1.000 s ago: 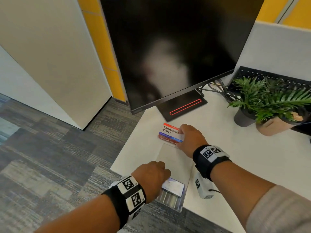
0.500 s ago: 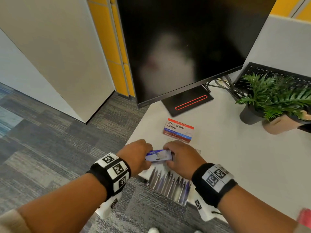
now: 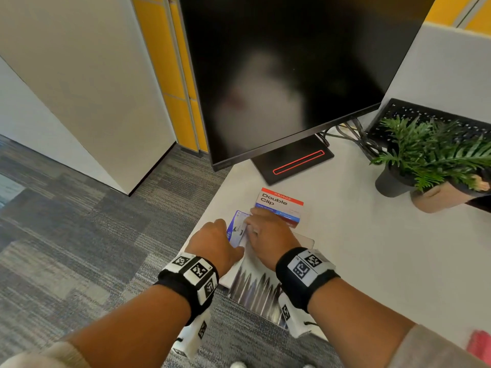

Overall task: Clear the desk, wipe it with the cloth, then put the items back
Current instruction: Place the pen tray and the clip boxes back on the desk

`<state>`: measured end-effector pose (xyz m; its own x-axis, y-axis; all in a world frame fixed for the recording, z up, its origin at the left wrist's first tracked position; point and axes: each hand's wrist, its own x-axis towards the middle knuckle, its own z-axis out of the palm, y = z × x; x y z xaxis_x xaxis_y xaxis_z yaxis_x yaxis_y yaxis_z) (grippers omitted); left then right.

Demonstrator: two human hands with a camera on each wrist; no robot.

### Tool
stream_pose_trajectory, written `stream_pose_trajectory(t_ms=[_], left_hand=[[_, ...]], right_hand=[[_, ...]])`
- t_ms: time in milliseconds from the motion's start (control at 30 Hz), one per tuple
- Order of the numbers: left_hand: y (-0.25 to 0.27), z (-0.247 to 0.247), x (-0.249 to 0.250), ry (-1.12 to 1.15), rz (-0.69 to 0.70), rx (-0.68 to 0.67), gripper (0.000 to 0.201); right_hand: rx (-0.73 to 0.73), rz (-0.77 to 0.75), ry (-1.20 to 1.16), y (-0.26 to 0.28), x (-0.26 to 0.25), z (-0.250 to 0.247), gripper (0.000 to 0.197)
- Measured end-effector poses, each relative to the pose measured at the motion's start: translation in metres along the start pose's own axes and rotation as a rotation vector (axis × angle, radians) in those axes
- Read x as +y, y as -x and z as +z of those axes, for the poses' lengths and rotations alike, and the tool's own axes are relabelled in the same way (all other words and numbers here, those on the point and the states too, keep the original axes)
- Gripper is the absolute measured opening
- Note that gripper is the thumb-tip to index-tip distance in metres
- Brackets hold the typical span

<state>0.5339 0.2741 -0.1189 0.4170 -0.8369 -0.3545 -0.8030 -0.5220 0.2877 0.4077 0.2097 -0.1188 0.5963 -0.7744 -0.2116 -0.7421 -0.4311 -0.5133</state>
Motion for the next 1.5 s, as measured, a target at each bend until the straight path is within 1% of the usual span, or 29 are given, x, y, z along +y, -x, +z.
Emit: stream_pose_trajectory(t_ms=[67, 100, 133, 200, 233, 267, 300, 367, 433, 500, 567, 600, 667, 700, 733, 800, 833, 967, 1000, 1067, 1100, 1200, 1233, 1300, 1333, 1367, 1433, 1467, 1500], left_hand=[[0.006, -0.007, -0.002, 0.027, 0.020, 0.048, 0.059], [0.010, -0.009, -0.003, 0.049, 0.066, 0.096, 0.057], [0.017, -0.010, -0.004, 0.062, 0.140, 0.128, 0.052], [0.034, -0.005, 0.001, 0.016, 0.300, 0.080, 0.041], [0.044, 0.000, 0.006, -0.032, 0.350, 0.025, 0.040], [0.052, 0.007, 0.011, -0.078, 0.360, -0.032, 0.041], [0.055, 0.014, 0.016, -0.106, 0.332, -0.071, 0.042], [0.056, 0.020, 0.026, -0.074, 0.211, -0.103, 0.043], [0.050, 0.019, 0.035, 0.008, 0.081, -0.103, 0.045], [0.043, 0.016, 0.041, 0.124, -0.053, -0.133, 0.050], [0.038, 0.012, 0.047, 0.199, -0.140, -0.156, 0.049], [0.037, 0.011, 0.050, 0.219, -0.159, -0.170, 0.045], [0.039, 0.011, 0.058, 0.285, -0.159, -0.190, 0.032], [0.041, 0.011, 0.063, 0.317, -0.161, -0.200, 0.028], [0.042, 0.012, 0.066, 0.338, -0.163, -0.205, 0.027], [0.042, 0.016, 0.068, 0.303, -0.160, -0.205, 0.036], [0.042, 0.015, 0.067, 0.254, -0.151, -0.209, 0.040], [0.055, 0.023, 0.047, -0.043, -0.120, -0.190, 0.051], [0.062, 0.028, 0.045, -0.084, -0.118, -0.172, 0.053], [0.076, 0.035, 0.044, -0.075, -0.098, -0.169, 0.056], [0.079, 0.037, 0.043, -0.020, -0.106, -0.166, 0.058], [0.083, 0.038, 0.035, 0.286, -0.191, -0.160, 0.060], [0.084, 0.036, 0.033, 0.368, -0.201, -0.158, 0.053], [0.085, 0.035, 0.030, 0.507, -0.172, -0.163, 0.026], [0.085, 0.033, 0.029, 0.572, -0.147, -0.174, 0.022], [0.086, 0.031, 0.028, 0.629, -0.126, -0.192, 0.026], [0.085, 0.028, 0.025, 0.715, -0.085, -0.233, 0.021], [0.084, 0.025, 0.025, 0.749, -0.055, -0.255, 0.015], [0.084, 0.020, 0.026, 0.787, -0.016, -0.275, 0.011]], right_hand=[[0.129, 0.036, -0.035, 0.019, 0.007, -0.009, 0.024], [0.165, 0.071, -0.004, 0.030, 0.014, -0.012, 0.020], [0.163, 0.115, 0.052, 0.040, 0.022, -0.016, 0.016], [0.069, 0.203, 0.149, 0.057, 0.035, -0.020, 0.014], [0.008, 0.233, 0.160, 0.063, 0.039, -0.019, 0.018], [-0.042, 0.251, 0.149, 0.068, 0.041, -0.018, 0.023], [-0.068, 0.257, 0.128, 0.071, 0.041, -0.015, 0.028], [-0.045, 0.239, 0.093, 0.074, 0.042, -0.009, 0.028], [-0.005, 0.236, 0.072, 0.074, 0.043, -0.003, 0.023], [0.009, 0.250, 0.063, 0.074, 0.046, -0.001, 0.024], [0.031, 0.250, 0.045, 0.075, 0.048, 0.001, 0.026], [0.038, 0.248, 0.034, 0.076, 0.048, 0.001, 0.026], [0.040, 0.245, -0.005, 0.077, 0.048, 0.002, 0.023], [0.032, 0.245, 0.000, 0.077, 0.049, 0.003, 0.019], [0.014, 0.254, 0.018, 0.077, 0.051, 0.004, 0.022], [-0.017, 0.281, 0.039, 0.077, 0.054, 0.006, 0.039], [-0.016, 0.284, 0.038, 0.076, 0.056, 0.007, 0.043], [-0.057, 0.277, 0.090, 0.076, 0.059, 0.009, 0.051], [-0.076, 0.275, 0.108, 0.076, 0.058, 0.009, 0.053], [-0.094, 0.262, 0.128, 0.077, 0.055, 0.009, 0.055], [-0.096, 0.262, 0.127, 0.077, 0.053, 0.008, 0.056], [-0.110, 0.285, 0.123, 0.083, 0.046, 0.005, 0.057], [-0.117, 0.293, 0.113, 0.085, 0.044, 0.003, 0.058], [-0.118, 0.310, 0.046, 0.089, 0.043, 0.000, 0.059], [-0.104, 0.316, -0.003, 0.093, 0.041, -0.002, 0.059], [-0.077, 0.315, -0.057, 0.095, 0.042, -0.001, 0.055], [0.026, 0.301, -0.159, 0.102, 0.045, 0.002, 0.043], [0.099, 0.306, -0.223, 0.105, 0.047, 0.003, 0.043], [0.178, 0.330, -0.321, 0.110, 0.051, 0.002, 0.053]])
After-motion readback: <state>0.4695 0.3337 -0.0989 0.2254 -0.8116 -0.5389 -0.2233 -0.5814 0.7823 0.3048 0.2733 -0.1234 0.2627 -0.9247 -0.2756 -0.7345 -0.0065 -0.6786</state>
